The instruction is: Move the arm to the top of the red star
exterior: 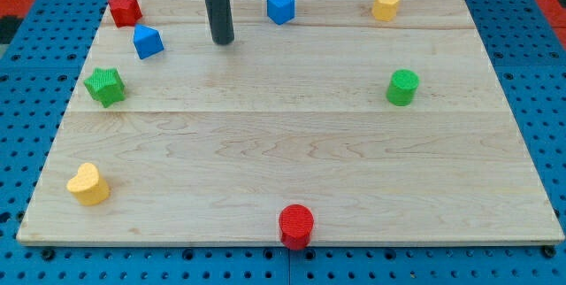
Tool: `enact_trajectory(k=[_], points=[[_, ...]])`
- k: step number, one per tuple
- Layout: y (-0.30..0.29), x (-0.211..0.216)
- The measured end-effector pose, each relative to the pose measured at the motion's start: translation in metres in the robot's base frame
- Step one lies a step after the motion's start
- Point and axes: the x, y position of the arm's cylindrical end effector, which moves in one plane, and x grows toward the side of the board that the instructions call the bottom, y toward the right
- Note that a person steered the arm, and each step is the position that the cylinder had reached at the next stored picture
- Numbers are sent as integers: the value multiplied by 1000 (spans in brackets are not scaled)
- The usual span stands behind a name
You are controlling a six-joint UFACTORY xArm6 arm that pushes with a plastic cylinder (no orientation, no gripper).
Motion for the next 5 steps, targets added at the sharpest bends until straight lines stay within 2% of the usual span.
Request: enact_trajectory(k=[1, 2, 3, 5], points=[[-80, -48], [-112, -84], [-170, -72], [-183, -67]])
